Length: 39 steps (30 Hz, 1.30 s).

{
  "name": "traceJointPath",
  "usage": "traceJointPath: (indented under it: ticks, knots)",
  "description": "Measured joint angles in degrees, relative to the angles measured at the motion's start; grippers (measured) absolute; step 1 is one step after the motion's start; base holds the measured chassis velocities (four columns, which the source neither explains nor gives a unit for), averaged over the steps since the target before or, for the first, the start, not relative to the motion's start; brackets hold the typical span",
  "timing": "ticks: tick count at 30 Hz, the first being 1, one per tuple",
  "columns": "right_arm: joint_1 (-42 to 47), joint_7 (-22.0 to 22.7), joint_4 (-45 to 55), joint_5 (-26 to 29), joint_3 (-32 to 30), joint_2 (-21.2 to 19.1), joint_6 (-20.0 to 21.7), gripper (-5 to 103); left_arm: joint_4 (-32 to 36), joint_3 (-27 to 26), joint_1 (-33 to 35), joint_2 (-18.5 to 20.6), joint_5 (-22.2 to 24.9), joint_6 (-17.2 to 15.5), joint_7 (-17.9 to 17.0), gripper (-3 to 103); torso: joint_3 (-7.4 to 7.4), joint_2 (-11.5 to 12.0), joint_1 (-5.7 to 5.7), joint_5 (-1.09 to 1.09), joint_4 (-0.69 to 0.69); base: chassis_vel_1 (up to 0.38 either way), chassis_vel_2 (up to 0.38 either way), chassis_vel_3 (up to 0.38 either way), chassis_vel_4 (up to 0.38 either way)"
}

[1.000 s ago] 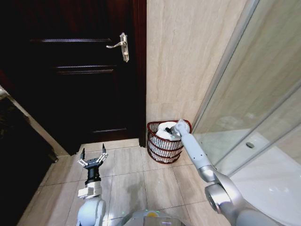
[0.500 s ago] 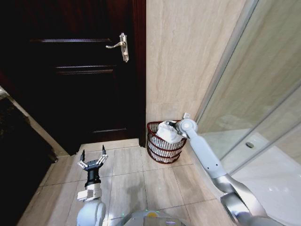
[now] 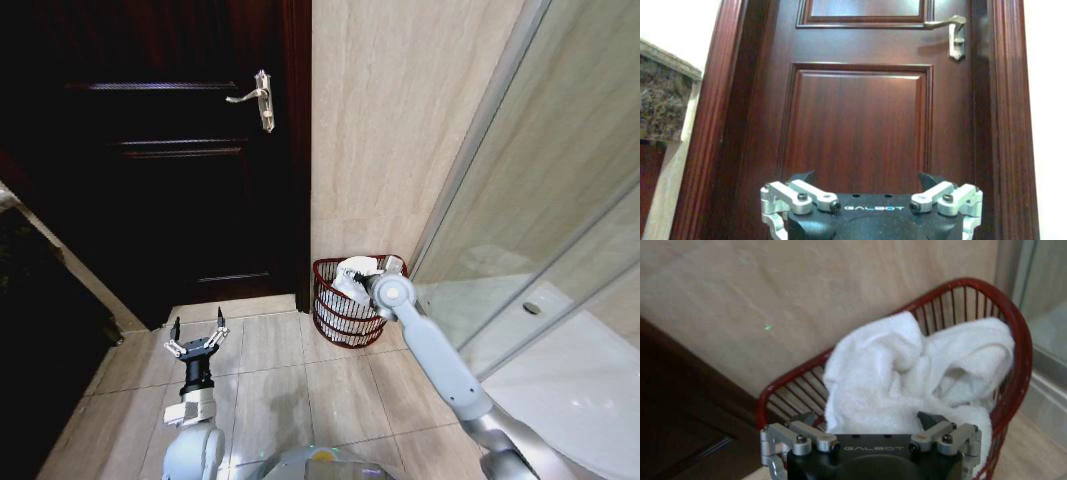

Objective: Discard the used towel into the hamper.

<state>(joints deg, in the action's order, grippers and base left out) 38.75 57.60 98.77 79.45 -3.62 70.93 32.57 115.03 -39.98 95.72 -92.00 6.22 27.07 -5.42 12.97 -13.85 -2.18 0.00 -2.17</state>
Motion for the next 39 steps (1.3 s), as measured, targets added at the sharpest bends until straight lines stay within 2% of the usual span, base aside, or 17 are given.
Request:
traceJointPath:
  ticks: [5,16,21,22,24,26,27,30,35,39]
  knots:
    - [-0.7,-1.2,-3.7,0.5,-1.2,1.4,0.1,100,-0.2,0.4,-0.4,-0.1,-0.5,-0.2,0.0,100,0.0,0.0,0.0,0.0,0.0,0.0,0.0,0.0,0.0]
    - [-5.1,-4.0,-17.0,0.3,-4.2,7.2,0.2,100,-0.5,0.2,-1.3,-0.1,-0.7,-0.9,0.1,100,0.0,0.0,0.0,0.0,-0.02,0.0,0.0,0.0,0.0]
    - [-6.6,-8.0,-23.5,-0.4,-6.0,10.1,0.1,100,-0.8,0.0,-2.0,-0.1,-0.9,-1.1,0.1,100,0.01,0.0,0.0,0.0,0.0,0.0,0.0,0.0,0.0]
    - [-6.6,-8.9,-24.1,-1.3,-6.0,10.5,-0.8,100,-0.9,0.0,-2.1,-0.1,-1.0,-1.2,0.1,100,0.01,0.0,0.0,0.0,0.0,0.0,0.0,0.0,0.0]
    - [-6.6,-11.7,-24.7,-3.3,-5.2,10.8,-5.3,100,-1.1,0.1,-2.3,-0.1,-1.0,-1.6,0.2,100,0.01,0.0,0.0,0.0,0.0,0.0,0.0,0.0,0.0]
    - [-6.6,-12.8,-24.9,-3.2,-5.2,11.0,-6.6,100,-1.2,0.2,-2.5,-0.1,-1.1,-1.7,0.2,100,0.01,0.0,0.0,0.0,-0.01,0.0,0.0,0.0,0.0]
    - [-6.6,-14.3,-25.0,-1.6,-5.9,11.4,-8.2,100,-1.3,0.2,-2.8,-0.1,-1.3,-1.9,0.3,100,0.01,0.0,0.0,0.0,0.0,0.0,0.0,0.0,0.0]
    - [-6.7,-14.8,-24.9,1.2,-7.4,11.9,-8.6,100,-1.3,0.4,-3.4,-0.1,-1.5,-2.3,0.3,100,0.01,0.0,0.0,0.0,0.0,0.0,0.0,0.0,0.0]
    - [-6.0,-15.2,-23.4,-3.4,-4.9,9.9,-7.6,100,-1.3,0.7,-4.5,-0.1,-1.7,-3.3,0.4,100,0.01,0.0,0.0,0.0,-0.01,0.0,0.0,0.0,0.0]
    - [-5.4,-14.1,-22.1,-10.0,-2.1,8.2,-5.8,100,-1.4,1.3,-5.1,-0.1,-2.0,-3.7,0.6,100,0.01,0.0,0.0,0.0,-0.01,0.0,0.0,0.0,0.0]
